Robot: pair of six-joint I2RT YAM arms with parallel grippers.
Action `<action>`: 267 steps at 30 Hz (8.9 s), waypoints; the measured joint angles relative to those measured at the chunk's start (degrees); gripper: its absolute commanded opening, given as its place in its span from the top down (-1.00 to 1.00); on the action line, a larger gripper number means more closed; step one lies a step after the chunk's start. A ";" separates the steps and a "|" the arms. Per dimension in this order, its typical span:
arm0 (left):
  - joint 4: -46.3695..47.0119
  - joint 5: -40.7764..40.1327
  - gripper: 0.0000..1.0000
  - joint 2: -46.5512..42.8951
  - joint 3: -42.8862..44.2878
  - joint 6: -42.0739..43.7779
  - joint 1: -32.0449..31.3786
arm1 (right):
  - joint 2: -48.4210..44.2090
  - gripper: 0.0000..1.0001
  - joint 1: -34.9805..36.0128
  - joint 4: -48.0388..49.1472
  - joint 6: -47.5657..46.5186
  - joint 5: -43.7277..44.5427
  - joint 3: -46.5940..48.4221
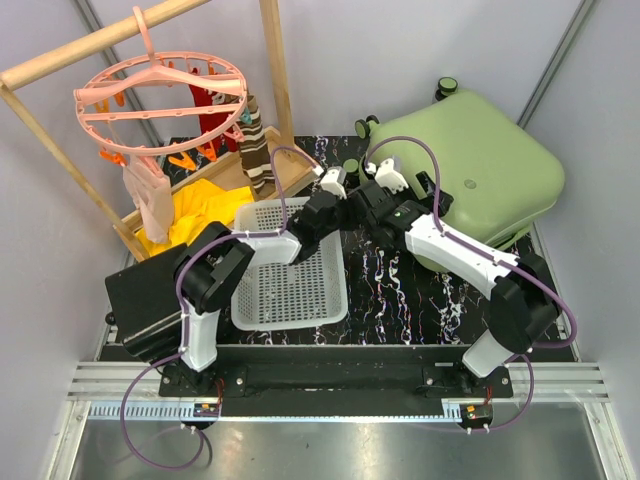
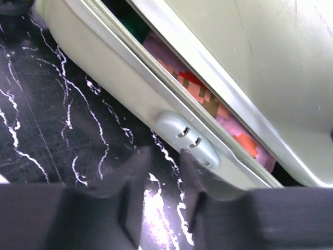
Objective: Open, take out, and arrange the luggage
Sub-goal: Adjust the position of the luggage, then open the luggage
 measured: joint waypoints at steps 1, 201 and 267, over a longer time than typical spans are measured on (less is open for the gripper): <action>-0.07 0.31 -0.09 0.09 0.20 -0.15 0.00 | -0.02 -0.99 -0.09 0.09 -0.07 0.09 0.00; -12.83 7.61 -0.75 -10.08 7.23 10.12 2.62 | -20.65 -0.99 -1.40 -14.10 15.13 -12.37 13.86; -14.62 8.28 -0.78 -24.39 -12.90 11.98 2.75 | 57.07 0.18 -19.26 -0.83 -46.62 -55.47 82.07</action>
